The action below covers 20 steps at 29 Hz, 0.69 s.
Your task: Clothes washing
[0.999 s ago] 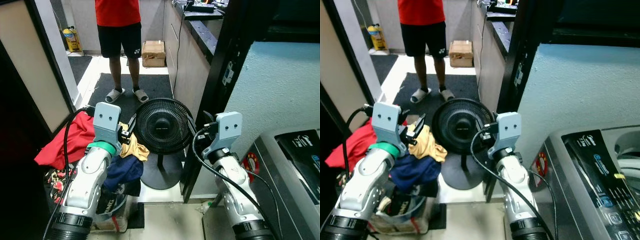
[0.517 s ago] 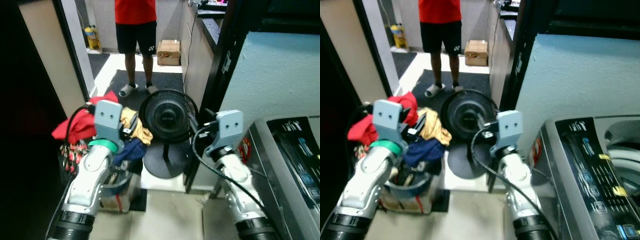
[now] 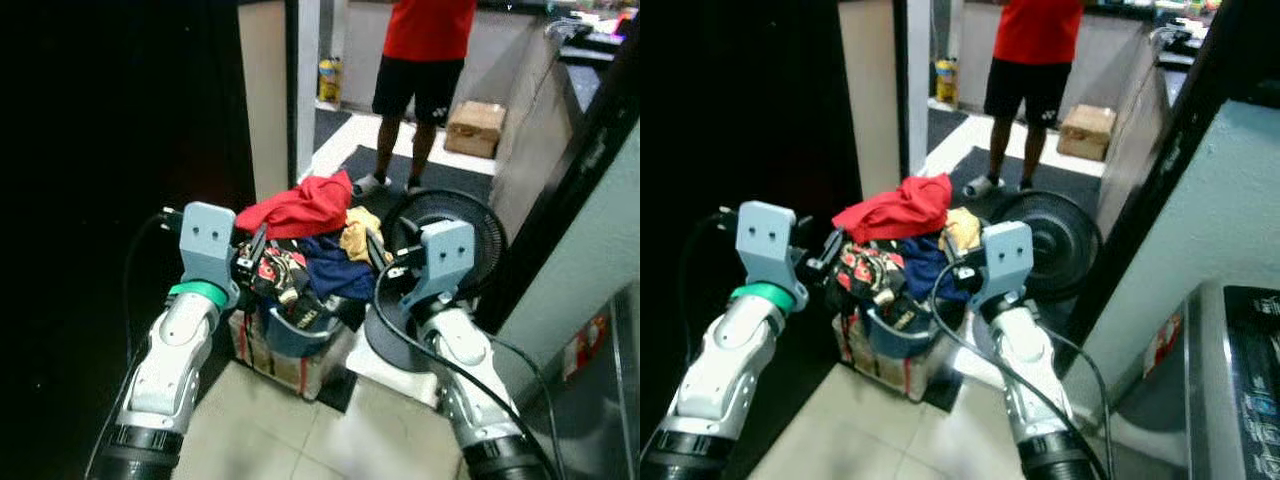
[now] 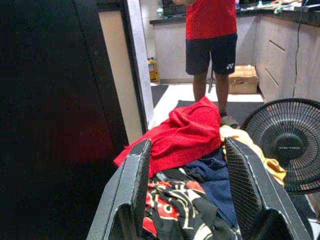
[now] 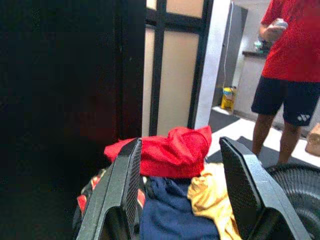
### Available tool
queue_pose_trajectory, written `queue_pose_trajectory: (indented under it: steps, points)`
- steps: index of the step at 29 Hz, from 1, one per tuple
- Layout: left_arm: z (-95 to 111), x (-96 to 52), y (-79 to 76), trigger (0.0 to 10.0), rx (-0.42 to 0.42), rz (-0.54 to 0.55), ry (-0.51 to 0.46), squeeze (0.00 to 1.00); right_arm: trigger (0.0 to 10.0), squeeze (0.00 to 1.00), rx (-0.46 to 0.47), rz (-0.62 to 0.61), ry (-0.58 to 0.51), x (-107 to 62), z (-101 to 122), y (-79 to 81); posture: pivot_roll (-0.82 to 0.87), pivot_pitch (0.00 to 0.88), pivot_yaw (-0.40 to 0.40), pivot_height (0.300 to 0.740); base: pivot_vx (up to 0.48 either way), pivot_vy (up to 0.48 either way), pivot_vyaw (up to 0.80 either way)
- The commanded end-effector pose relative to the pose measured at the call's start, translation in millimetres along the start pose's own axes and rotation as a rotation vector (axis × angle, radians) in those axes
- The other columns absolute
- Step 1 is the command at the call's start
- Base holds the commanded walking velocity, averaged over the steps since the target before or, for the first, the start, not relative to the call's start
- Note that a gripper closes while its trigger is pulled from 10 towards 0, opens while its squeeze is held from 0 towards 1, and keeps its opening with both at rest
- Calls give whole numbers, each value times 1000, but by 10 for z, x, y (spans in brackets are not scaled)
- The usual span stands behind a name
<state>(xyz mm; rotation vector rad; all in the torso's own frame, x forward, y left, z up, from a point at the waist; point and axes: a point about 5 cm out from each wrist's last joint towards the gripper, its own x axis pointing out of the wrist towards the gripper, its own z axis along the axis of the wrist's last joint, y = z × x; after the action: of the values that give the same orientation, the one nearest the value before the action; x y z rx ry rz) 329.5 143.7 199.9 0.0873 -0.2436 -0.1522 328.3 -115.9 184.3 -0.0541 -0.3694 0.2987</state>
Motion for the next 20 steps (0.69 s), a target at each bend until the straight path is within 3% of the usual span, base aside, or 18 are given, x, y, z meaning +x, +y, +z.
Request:
queue_pose_trajectory:
  steps: [1, 20]
  points:
    - [-43, -3, -3, 10000, 10, 1, 13, 0, 10000, 0, 9, -9, 5, -27, -21, -27, 31, 4, 36, 740, 292, 0, 0]
    - [-59, 8, -18, 10000, 24, -6, 12, 0, 10000, 0, 4, -12, 17, -38, -58, -39, 27, 0, 40, 740, 477, 0, 0]
